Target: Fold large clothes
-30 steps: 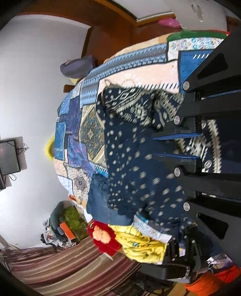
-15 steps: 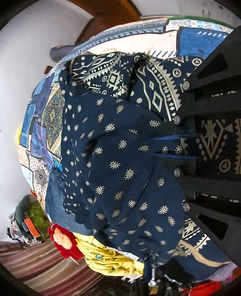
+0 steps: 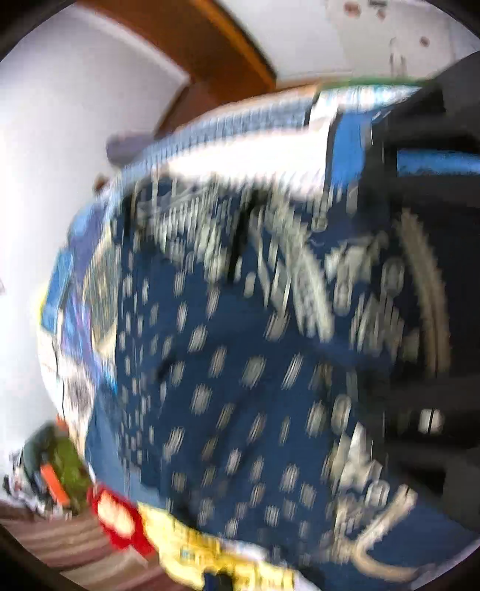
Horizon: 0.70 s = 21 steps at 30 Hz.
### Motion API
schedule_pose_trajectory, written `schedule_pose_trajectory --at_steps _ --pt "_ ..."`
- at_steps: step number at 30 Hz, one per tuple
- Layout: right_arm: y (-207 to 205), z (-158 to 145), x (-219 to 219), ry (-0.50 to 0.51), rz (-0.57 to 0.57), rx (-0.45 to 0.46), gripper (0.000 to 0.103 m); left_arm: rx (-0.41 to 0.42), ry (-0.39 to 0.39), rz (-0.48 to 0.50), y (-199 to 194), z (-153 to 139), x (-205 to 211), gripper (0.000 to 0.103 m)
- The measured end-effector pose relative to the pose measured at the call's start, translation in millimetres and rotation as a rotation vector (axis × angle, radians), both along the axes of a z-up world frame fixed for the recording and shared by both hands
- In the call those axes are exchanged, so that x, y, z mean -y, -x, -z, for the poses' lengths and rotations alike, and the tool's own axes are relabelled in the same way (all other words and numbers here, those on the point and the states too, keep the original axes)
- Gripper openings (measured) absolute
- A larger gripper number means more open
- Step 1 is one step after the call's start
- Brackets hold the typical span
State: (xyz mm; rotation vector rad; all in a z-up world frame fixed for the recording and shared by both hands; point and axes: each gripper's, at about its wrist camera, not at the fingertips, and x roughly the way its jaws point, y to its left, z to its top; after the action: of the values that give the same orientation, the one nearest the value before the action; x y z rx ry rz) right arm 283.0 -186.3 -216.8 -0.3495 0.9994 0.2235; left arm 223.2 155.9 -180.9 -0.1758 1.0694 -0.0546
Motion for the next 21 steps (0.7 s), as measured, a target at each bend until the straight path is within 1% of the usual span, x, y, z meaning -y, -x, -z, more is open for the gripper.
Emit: schedule_pose_trajectory --at_steps 1,5,9,13,17,19,21 --pt "-0.8 0.5 10.5 -0.016 0.017 0.000 0.095 -0.002 0.004 -0.011 -5.6 1.8 -3.4 0.057" --pt "-16.4 -3.2 46.3 -0.167 0.081 -0.098 0.095 -0.010 0.018 -0.053 -31.6 8.4 -19.2 0.057" --pt "-35.6 -20.9 67.7 -0.267 0.131 -0.059 0.095 -0.019 0.071 -0.093 -69.2 16.7 -39.5 0.057" --pt "-69.6 -32.6 77.4 -0.338 0.175 -0.043 0.095 -0.030 0.126 -0.128 -104.0 30.1 -59.7 0.057" --pt "-111.0 -22.8 82.2 -0.433 0.210 -0.089 0.095 -0.048 0.197 -0.151 -135.3 51.0 -77.3 0.057" --pt "-132.1 -12.2 79.8 -0.449 0.209 -0.117 0.095 -0.066 0.234 -0.156 -148.3 62.8 -82.3 0.057" --pt "-154.0 1.7 76.3 -0.442 0.224 -0.145 0.095 -0.077 0.284 -0.154 -158.9 73.1 -85.8 0.055"
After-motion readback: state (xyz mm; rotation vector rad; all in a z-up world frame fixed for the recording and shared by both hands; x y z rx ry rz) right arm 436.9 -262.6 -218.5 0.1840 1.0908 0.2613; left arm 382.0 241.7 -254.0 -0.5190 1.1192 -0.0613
